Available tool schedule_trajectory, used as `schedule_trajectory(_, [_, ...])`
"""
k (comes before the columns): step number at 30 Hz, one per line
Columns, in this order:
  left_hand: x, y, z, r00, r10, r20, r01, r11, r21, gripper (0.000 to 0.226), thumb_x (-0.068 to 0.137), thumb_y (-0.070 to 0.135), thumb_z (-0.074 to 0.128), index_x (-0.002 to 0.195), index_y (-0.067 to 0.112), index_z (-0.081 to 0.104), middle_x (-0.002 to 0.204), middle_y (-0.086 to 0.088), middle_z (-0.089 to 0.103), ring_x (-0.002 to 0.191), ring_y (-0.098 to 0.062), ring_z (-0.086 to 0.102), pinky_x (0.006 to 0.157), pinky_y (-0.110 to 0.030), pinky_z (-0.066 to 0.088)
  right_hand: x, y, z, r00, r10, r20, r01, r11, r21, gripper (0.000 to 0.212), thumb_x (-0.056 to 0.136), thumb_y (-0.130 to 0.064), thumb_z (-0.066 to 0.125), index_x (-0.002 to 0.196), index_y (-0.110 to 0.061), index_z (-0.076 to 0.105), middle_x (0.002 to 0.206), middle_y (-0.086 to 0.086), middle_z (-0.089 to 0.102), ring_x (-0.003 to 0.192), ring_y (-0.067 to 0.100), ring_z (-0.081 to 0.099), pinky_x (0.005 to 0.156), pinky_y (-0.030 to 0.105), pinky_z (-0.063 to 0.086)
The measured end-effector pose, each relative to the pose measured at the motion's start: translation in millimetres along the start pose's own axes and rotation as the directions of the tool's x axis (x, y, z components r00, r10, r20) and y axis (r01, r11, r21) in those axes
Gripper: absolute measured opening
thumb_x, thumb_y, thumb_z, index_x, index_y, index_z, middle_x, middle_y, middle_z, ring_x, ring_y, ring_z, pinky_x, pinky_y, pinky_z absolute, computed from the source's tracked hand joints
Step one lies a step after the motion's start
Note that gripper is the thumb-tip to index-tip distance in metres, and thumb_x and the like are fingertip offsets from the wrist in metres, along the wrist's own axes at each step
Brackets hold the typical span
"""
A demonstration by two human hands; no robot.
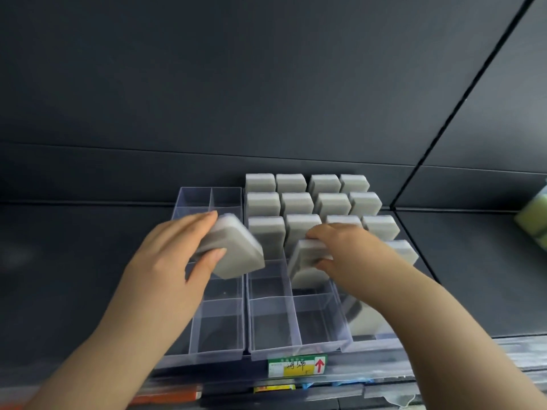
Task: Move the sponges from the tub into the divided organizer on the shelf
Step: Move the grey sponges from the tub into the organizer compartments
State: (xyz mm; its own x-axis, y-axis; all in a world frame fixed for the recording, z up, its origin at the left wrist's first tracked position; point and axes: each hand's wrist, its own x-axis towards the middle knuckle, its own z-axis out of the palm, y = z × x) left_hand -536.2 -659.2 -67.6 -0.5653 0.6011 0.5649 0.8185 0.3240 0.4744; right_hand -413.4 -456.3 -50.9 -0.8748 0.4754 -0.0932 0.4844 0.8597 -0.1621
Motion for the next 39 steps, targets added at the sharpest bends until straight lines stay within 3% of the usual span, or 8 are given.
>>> schedule_trajectory(7, [-2.6,-8.5,-5.9,1.000,-0.006,0.007,0.006,1.000,0.017,0.047,0.078,0.023,0.058,0.121,0.004,0.060,0.115,0.000,0.058,0.107,-0.012,0.048,0.085,-0.034,0.044,6.0,-5.6,8.2,0.998,0.022,0.064,-0.017,0.996,-0.084,0.034,0.087,-0.022,0.056,0.121,-0.022,0.049,0.118,0.000,0.054,0.105,0.024,0.053,0.082,0.034,0.048])
schedule_trajectory(12, [0.5,-7.2,-2.0,0.999,0.024,0.049,-0.024,1.000,-0.007,0.047,0.077,0.024,0.059,0.121,0.005,0.060,0.112,0.004,0.056,0.106,-0.010,0.047,0.078,-0.032,0.047,3.9,-4.7,8.6,0.997,0.036,0.063,-0.031,0.996,-0.078,0.034,0.087,-0.022,0.057,0.120,-0.022,0.050,0.118,0.000,0.054,0.107,0.024,0.053,0.082,0.032,0.046])
schedule_trajectory(15, [3.4,-4.7,5.0,0.995,0.042,0.092,-0.042,0.999,-0.001,0.046,0.078,0.020,0.065,0.121,0.007,0.060,0.115,0.000,0.060,0.107,-0.015,0.054,0.087,-0.033,0.044,1.0,-3.4,8.4,0.998,0.044,0.054,-0.040,0.997,-0.070,0.033,0.086,-0.019,0.057,0.119,-0.020,0.051,0.117,0.000,0.054,0.106,0.024,0.053,0.084,0.035,0.048])
schedule_trajectory(21, [7.4,2.0,15.5,0.987,0.043,0.154,-0.043,0.999,-0.003,0.046,0.078,0.014,0.070,0.123,0.010,0.059,0.117,0.000,0.062,0.106,-0.013,0.051,0.087,-0.030,0.045,-2.2,-1.4,4.3,1.000,0.023,0.012,-0.022,0.998,-0.065,0.031,0.085,-0.007,0.053,0.114,-0.016,0.053,0.112,0.001,0.052,0.101,0.024,0.052,0.082,0.040,0.049])
schedule_trajectory(24, [8.4,2.8,18.6,0.983,0.043,0.180,-0.048,0.999,0.023,0.045,0.078,0.014,0.071,0.121,0.010,0.060,0.115,-0.001,0.063,0.106,-0.018,0.055,0.091,-0.028,0.036,-0.4,-3.0,6.0,0.999,0.021,0.030,-0.018,0.997,-0.078,0.031,0.085,-0.007,0.052,0.115,-0.016,0.052,0.114,0.001,0.051,0.103,0.024,0.051,0.082,0.041,0.049])
schedule_trajectory(31, [18.5,7.0,24.5,0.976,0.060,0.209,-0.072,0.996,0.051,0.046,0.078,0.015,0.072,0.121,0.008,0.060,0.113,-0.004,0.064,0.106,-0.025,0.058,0.089,-0.030,0.038,3.4,-2.2,9.9,0.998,0.026,0.057,-0.021,0.996,-0.086,0.031,0.086,-0.006,0.053,0.116,-0.015,0.053,0.118,0.002,0.051,0.103,0.024,0.053,0.083,0.039,0.050])
schedule_trajectory(35, [19.6,13.0,31.1,0.970,0.039,0.241,-0.048,0.998,0.030,0.047,0.083,0.023,0.067,0.128,0.015,0.055,0.122,0.001,0.060,0.115,-0.020,0.051,0.093,-0.030,0.038,3.2,-1.8,12.4,0.999,0.010,0.051,-0.005,0.995,-0.097,0.032,0.086,-0.006,0.054,0.116,-0.015,0.052,0.118,0.002,0.051,0.103,0.023,0.052,0.081,0.035,0.049])
schedule_trajectory(39, [17.2,12.5,40.5,0.960,0.018,0.278,-0.023,1.000,0.015,0.048,0.086,0.028,0.063,0.132,0.021,0.051,0.129,0.006,0.054,0.120,-0.012,0.043,0.097,-0.021,0.030,3.9,-0.8,13.5,0.999,0.004,0.047,0.001,0.993,-0.114,0.031,0.087,-0.008,0.054,0.117,-0.015,0.051,0.118,0.001,0.050,0.104,0.022,0.051,0.078,0.031,0.046])
